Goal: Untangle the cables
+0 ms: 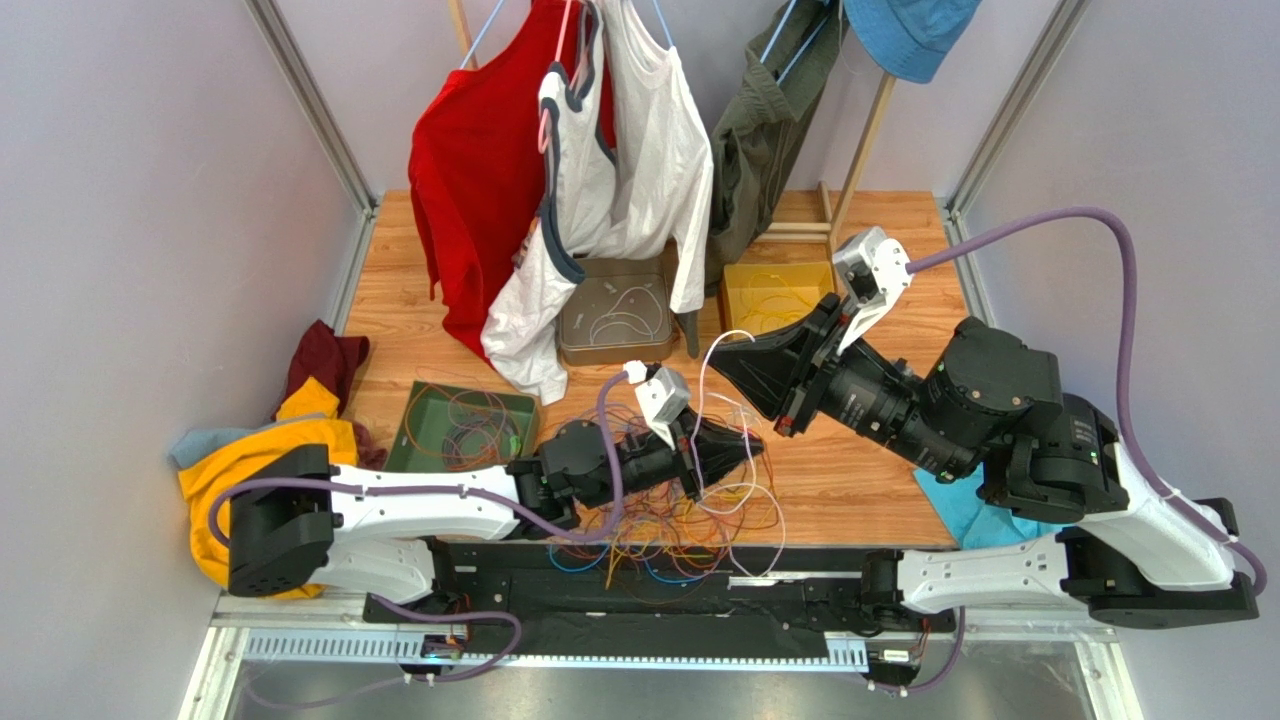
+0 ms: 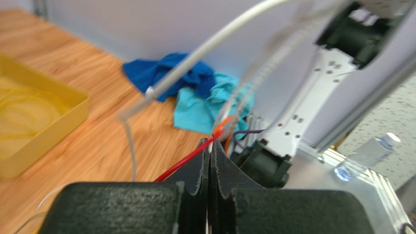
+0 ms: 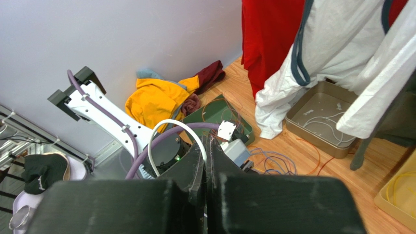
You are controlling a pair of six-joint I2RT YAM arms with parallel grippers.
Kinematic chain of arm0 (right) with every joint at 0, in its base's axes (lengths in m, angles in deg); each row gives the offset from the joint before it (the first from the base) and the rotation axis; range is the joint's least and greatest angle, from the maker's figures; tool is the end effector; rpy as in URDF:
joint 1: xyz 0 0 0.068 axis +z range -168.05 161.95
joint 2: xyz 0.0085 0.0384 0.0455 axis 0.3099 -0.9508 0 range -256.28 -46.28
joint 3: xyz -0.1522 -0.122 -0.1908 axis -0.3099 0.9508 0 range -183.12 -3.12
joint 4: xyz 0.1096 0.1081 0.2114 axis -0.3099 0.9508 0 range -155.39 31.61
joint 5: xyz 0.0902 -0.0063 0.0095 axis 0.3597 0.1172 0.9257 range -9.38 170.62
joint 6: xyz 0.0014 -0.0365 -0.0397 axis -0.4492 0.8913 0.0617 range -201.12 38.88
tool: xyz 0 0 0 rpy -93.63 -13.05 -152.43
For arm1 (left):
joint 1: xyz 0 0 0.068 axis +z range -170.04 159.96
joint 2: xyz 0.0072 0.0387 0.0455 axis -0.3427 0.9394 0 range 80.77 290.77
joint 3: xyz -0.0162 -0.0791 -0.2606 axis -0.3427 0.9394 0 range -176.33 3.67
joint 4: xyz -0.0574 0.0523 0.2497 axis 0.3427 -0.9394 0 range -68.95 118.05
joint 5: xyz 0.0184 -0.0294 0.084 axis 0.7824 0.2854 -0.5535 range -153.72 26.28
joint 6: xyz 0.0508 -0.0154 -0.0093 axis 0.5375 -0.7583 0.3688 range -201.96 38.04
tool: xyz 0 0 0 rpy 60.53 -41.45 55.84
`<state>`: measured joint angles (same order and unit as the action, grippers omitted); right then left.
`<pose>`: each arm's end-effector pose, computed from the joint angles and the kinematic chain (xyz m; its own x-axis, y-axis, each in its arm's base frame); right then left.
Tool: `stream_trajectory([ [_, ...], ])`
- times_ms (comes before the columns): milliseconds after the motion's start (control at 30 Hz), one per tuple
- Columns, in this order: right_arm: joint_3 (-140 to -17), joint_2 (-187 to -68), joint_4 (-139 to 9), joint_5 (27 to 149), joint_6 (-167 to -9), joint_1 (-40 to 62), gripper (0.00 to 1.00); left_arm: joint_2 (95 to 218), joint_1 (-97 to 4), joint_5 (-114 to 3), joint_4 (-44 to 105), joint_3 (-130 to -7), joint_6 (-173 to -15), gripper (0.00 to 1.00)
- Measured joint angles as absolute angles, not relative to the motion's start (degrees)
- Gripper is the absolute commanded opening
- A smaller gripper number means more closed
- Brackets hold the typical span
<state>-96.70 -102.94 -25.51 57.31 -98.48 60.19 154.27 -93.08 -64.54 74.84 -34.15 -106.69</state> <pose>0.0427 0.1354 0.5238 -0.2544 0.1231 -0.9592 -0.7781 0.5629 0.2786 0.0841 -0.2739 0.2936 -0.3474 -0.2952 -0.8901 0.8885 0.2000 -0.4131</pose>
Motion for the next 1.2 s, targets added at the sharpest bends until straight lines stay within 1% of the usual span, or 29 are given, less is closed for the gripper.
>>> stream_trajectory([
  [133,-96.7,-101.4,-22.5,54.3,-97.5,60.2,0.00,153.2,-92.6,-73.2,63.7,-36.7,-111.4,0.00],
  [233,-96.4,-100.1,-18.5,50.9,-96.1,60.2,0.00,150.7,-90.4,-76.3,60.5,-34.7,-118.8,0.00],
  [367,-94.6,-99.5,-13.4,48.1,-94.7,60.2,0.00,148.9,-87.3,-76.6,63.2,-26.9,-131.3,0.00],
  [433,-93.4,-99.8,-10.6,47.7,-94.2,60.2,0.00,150.0,-87.1,-76.2,64.7,-24.1,-136.3,0.00],
  [700,-93.0,-100.4,-4.4,47.5,-93.0,60.2,0.00,161.5,-87.0,-73.5,68.9,-23.2,-148.6,0.00],
  [767,-93.0,-100.4,-3.3,47.4,-92.8,60.2,0.00,164.5,-87.0,-72.1,71.0,-23.2,-149.9,0.15],
  [800,-93.0,-100.4,-2.8,47.4,-92.7,60.2,0.00,166.0,-87.0,-71.2,72.8,-22.9,-150.2,0.25],
  [833,-93.0,-100.4,-3.1,47.2,-92.6,60.2,0.00,167.4,-86.8,-70.5,73.3,-22.5,-150.2,0.40],
  [900,-94.5,-100.3,-6.2,46.3,-92.2,60.2,0.00,170.2,-86.3,-70.1,72.1,-19.4,-149.9,0.54],
  [933,-95.7,-100.1,-7.8,46.1,-92.0,60.2,0.00,172.0,-85.8,-70.0,70.3,-17.3,-149.7,0.63],
  [967,-96.9,-99.8,-9.5,45.6,-91.8,60.3,0.00,173.4,-85.4,-69.3,72.9,-14.6,-152.0,0.68],
  [1000,-98.5,-99.5,-11.0,45.1,-91.6,60.3,0.00,172.4,-85.2,-69.1,72.8,-14.6,-151.7,0.78],
  [1200,-106.7,-98.4,-16.1,43.1,-89.8,60.3,0.00,168.9,-85.3,-69.9,72.5,-13.4,-150.8,0.78],
])
